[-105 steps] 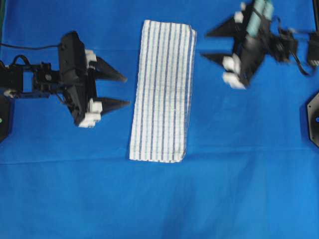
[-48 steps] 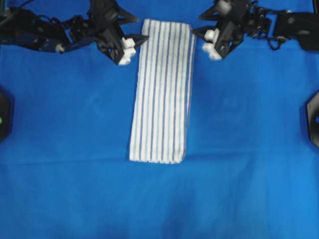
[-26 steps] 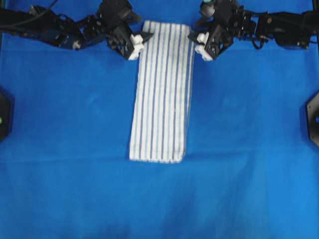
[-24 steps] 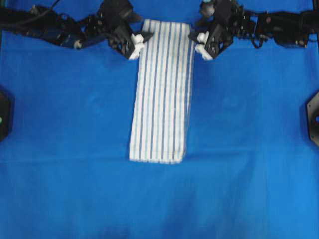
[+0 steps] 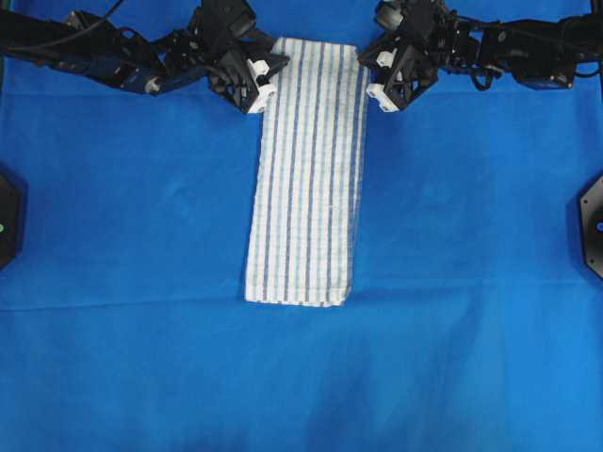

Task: Fold the blue towel.
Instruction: 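Pull the far end toward the near end, folding the strip in half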

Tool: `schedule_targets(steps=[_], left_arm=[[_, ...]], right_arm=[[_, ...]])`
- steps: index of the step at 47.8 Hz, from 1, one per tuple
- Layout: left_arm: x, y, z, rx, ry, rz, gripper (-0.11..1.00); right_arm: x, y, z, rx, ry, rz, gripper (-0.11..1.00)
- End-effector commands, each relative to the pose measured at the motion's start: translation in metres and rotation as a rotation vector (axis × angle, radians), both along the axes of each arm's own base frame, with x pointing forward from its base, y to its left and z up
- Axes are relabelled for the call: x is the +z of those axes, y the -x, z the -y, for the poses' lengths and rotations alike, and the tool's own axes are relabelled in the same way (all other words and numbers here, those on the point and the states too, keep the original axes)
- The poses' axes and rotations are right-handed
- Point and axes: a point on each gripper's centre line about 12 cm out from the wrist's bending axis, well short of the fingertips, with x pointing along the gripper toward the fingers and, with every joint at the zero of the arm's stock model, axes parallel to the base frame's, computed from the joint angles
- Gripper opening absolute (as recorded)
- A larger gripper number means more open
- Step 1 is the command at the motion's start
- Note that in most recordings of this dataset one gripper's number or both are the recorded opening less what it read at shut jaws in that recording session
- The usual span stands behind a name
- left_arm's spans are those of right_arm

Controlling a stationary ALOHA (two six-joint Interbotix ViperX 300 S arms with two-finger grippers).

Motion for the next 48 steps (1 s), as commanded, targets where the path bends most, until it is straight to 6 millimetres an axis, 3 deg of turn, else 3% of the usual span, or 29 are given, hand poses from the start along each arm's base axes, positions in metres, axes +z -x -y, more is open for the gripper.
schedule_targets(steps=[1,8,20,35,48], left_arm=[[0.007,-0.003,-0.002,-0.004,-0.015,0.016,0.22],[0.006,-0.004,0.001,-0.015,-0.017,0.009,0.04],[0.015,-0.002,0.002,-0.039,-0.058,-0.003,0.04],[0.059,0.003,-0.011,-0.01,-0.11,0.067,0.04],[0.056,0.009,-0.002,-0.02,-0.08,0.026,0.04]], right_arm=[[0.01,-0.004,0.003,0.008,0.024,0.025,0.02],[0.012,-0.006,0.003,0.016,0.031,0.03,0.02],[0.027,-0.008,0.005,0.014,0.053,0.056,0.02],[0.052,-0.006,0.007,0.005,0.088,0.093,0.02],[0.053,-0.005,0.002,0.012,0.087,0.094,0.02]])
